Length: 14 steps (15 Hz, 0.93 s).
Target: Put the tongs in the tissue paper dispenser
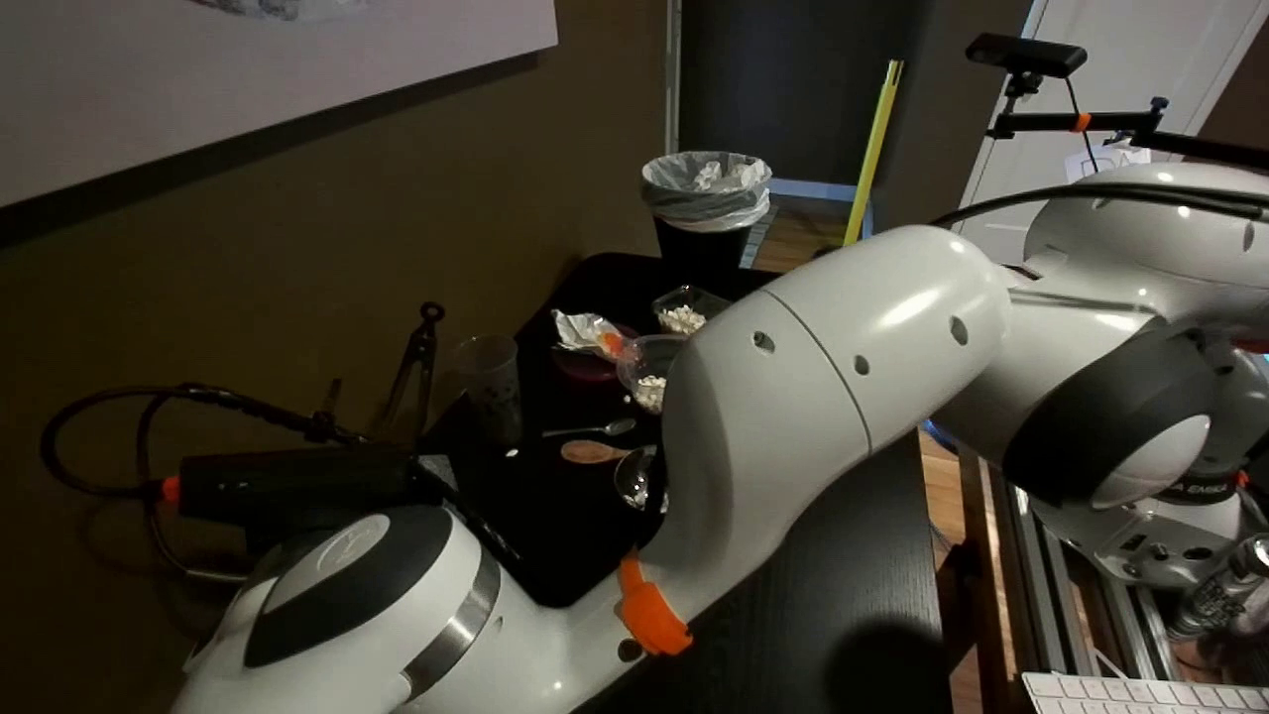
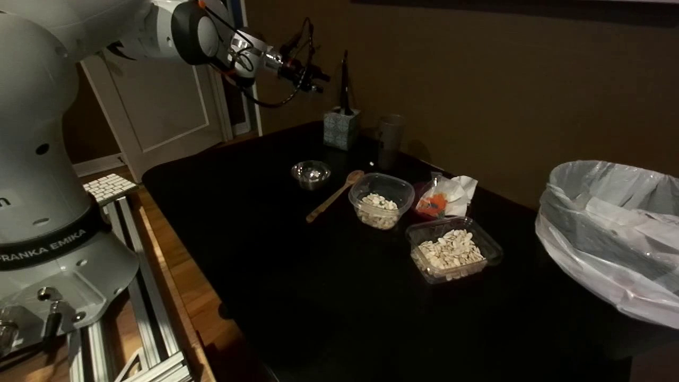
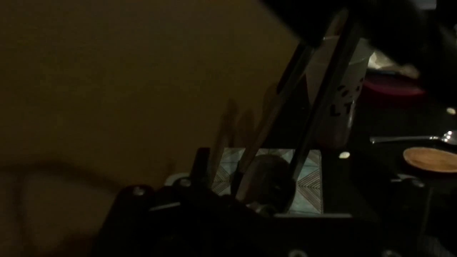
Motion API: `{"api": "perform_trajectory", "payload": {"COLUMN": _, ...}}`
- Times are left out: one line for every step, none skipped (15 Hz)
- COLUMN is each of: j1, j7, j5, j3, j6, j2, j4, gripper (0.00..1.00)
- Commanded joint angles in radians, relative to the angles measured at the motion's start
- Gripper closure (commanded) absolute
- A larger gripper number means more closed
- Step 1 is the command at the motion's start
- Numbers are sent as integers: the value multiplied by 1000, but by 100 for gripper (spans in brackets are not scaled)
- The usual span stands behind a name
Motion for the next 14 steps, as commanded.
{"api": "perform_trajectory", "payload": {"j1": -55, "j7": 33, "j5": 61, "j3": 78, "j6": 124, "j2": -137, "j4": -141, "gripper": 0}}
{"api": "perform_trajectory", "payload": {"j1": -70, "j7": 49, "j5": 67, "j3": 92, "j6": 172, "j2": -170, "j4": -174, "gripper": 0}}
{"api": "perform_trajectory", "payload": {"j1": -88, "j7": 65, "j5": 71, "j3": 106, "j6": 222, "j2": -206, "j4": -213, "gripper": 0}}
{"api": "perform_trajectory", "payload": {"j1": -108, "j7": 88, "j5": 73, "j3": 119, "j6": 278, "j2": -243, "j4": -259, "gripper": 0}}
{"api": "perform_trajectory", "payload": {"j1": -127, "j7": 109, "j5": 74, "j3": 131, "j6": 334, "j2": -276, "j4": -300, "gripper": 0}}
{"api": "perform_trajectory", "payload": {"j1": -148, "j7": 130, "j5": 71, "j3": 143, "j6": 396, "j2": -306, "j4": -336, "gripper": 0}}
{"api": "perform_trajectory", "payload": {"j1": -169, "j7": 152, "j5": 67, "j3": 154, "j6": 457, "j2": -336, "j4": -374, "gripper": 0}}
{"api": "perform_trajectory", "payload": {"j1": -191, "j7": 178, "j5": 62, "j3": 164, "j6": 521, "j2": -363, "j4": -412, "gripper": 0}}
{"api": "perform_trajectory", "payload": {"j1": -211, "j7": 200, "j5": 59, "j3": 174, "j6": 586, "j2": -391, "j4": -451, "gripper": 0}}
{"api": "perform_trajectory", "payload": {"j1": -232, "j7": 222, "j5": 55, "j3": 184, "j6": 655, "j2": -417, "j4": -492, "gripper": 0}}
{"api": "perform_trajectory", "payload": {"j1": -255, "j7": 239, "j5": 54, "j3": 195, "j6": 725, "j2": -442, "j4": -533, "gripper": 0}}
{"api": "perform_trajectory", "payload": {"j1": -278, "j7": 254, "j5": 59, "j3": 208, "j6": 791, "j2": -463, "j4": -574, "gripper": 0}}
{"api": "perform_trajectory", "payload": {"j1": -302, "j7": 261, "j5": 69, "j3": 223, "j6": 852, "j2": -482, "j4": -618, "gripper": 0}}
{"api": "perform_trajectory", "payload": {"j1": -326, "j7": 247, "j5": 88, "j3": 245, "j6": 895, "j2": -495, "j4": -661, "gripper": 0}}
